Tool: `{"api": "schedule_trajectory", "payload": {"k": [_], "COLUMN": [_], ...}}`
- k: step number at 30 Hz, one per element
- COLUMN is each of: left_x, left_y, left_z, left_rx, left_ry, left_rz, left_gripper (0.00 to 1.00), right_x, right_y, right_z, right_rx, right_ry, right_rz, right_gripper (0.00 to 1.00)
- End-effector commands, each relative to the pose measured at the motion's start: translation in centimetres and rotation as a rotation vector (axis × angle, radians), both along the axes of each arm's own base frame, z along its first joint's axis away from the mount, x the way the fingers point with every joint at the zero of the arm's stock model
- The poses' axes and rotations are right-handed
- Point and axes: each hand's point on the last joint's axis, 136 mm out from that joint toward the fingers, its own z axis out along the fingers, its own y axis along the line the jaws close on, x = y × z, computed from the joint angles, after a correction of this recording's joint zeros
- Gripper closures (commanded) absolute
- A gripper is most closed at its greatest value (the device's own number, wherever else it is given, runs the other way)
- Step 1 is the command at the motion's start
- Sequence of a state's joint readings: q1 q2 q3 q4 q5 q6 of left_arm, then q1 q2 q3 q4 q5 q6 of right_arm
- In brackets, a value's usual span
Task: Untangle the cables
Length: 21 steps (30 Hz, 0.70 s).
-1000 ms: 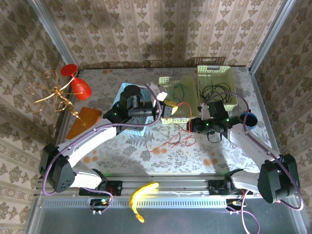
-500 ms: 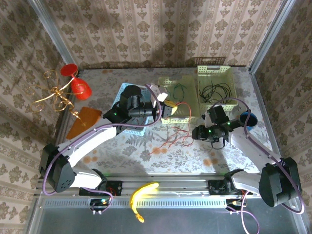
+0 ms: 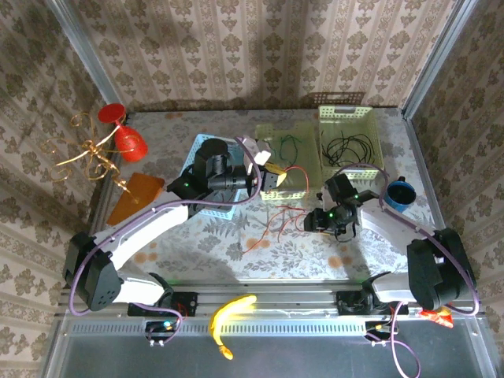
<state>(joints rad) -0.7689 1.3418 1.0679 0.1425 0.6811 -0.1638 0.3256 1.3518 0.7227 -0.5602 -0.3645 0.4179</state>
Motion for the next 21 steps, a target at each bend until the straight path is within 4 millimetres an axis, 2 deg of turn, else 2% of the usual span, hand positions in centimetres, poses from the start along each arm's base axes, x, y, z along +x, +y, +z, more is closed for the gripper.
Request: {"api": "schedule_trajectory", "payload": {"k": [1,4,9,11,15,18,19,21], "left_x": [0.1,0.1,0.6,0.9,1.3,1.3,1.3,1.2], "left_y": [0.0,0.0,0.6,1.1,1.8,2.2,2.2,2.2], "left_z": [0.2,0.3,1.3,2.4,3.1,3.2,3.0,2.9], "left_rx": [-0.016,-0.018,-0.055,-0.097,-0.114,-0.109,-0.104,-0.101], "left_ry": [-0.019,-0.02,-0.038,-0.04,-0.048,-0.051,-0.051,-0.046], "left_rz": [0.003,0.005,0.045,0.06,0.082,0.089,0.088,0.084], "left_gripper": [1.0,1.0,1.0,1.0,1.0,1.0,1.0,1.0], "right_x": [0.8,0.6,0.7,0.7,0.9,1.2,1.1,1.9], "right_y": [1.2,1.1,-0.2,-1.0,-2.5,-2.9,-2.5,-1.1], "right_z": [0.5,-0.7,-2.0,-2.4,-2.6,-2.1,-1.8,-0.2], "right_rx": [0.037,0.011,-0.068,-0.105,-0.171,-0.17,-0.151,-0.067], "right_ry": [-0.015,0.022,0.037,0.036,0.019,-0.006,-0.01,-0.08], "right_rz": [0.041,0.043,0.008,-0.014,-0.067,-0.091,-0.08,-0.047], "right_gripper": [0.5,0.55,0.81,0.88,0.98,0.99,0.95,0.78]}}
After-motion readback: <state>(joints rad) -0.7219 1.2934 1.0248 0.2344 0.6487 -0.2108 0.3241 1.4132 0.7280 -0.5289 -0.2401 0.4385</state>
